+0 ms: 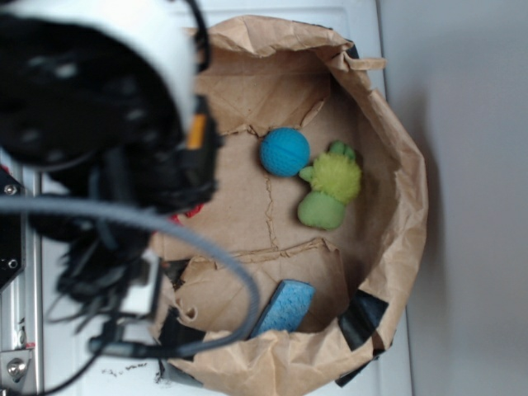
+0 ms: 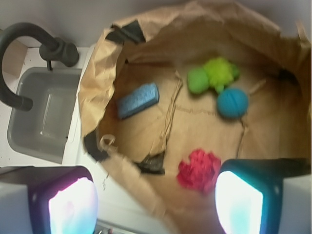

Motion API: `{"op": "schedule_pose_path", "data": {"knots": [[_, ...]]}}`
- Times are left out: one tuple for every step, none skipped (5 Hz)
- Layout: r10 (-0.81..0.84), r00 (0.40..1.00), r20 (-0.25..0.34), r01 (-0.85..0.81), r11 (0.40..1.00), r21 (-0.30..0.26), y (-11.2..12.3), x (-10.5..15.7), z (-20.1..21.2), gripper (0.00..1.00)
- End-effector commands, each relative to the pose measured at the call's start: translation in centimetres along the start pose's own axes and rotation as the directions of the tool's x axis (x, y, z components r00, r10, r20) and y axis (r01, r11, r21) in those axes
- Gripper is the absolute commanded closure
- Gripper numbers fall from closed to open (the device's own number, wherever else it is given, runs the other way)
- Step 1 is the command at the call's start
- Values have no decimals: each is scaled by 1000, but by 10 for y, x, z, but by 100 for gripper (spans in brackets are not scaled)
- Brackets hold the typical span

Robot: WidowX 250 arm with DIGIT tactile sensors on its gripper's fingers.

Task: Grab the blue ball.

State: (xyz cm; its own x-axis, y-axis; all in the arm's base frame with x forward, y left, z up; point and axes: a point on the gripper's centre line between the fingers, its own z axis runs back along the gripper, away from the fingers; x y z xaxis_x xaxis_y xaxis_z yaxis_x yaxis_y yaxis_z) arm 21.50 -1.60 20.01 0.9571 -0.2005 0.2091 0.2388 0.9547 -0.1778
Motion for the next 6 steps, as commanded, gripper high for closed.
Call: {"op": "schedule_pose_path", "data": {"knots": [[-58, 998, 39, 54, 993, 108, 39, 34, -45, 0], [-58, 998, 39, 54, 993, 108, 39, 34, -45, 0], [-58, 998, 39, 54, 993, 108, 39, 34, -45, 0], [-58, 998, 39, 54, 993, 108, 39, 34, -45, 0], [-58, 998, 39, 54, 993, 108, 39, 34, -45, 0], [-86, 996, 38, 78, 984, 162, 58, 38, -79, 0]]}}
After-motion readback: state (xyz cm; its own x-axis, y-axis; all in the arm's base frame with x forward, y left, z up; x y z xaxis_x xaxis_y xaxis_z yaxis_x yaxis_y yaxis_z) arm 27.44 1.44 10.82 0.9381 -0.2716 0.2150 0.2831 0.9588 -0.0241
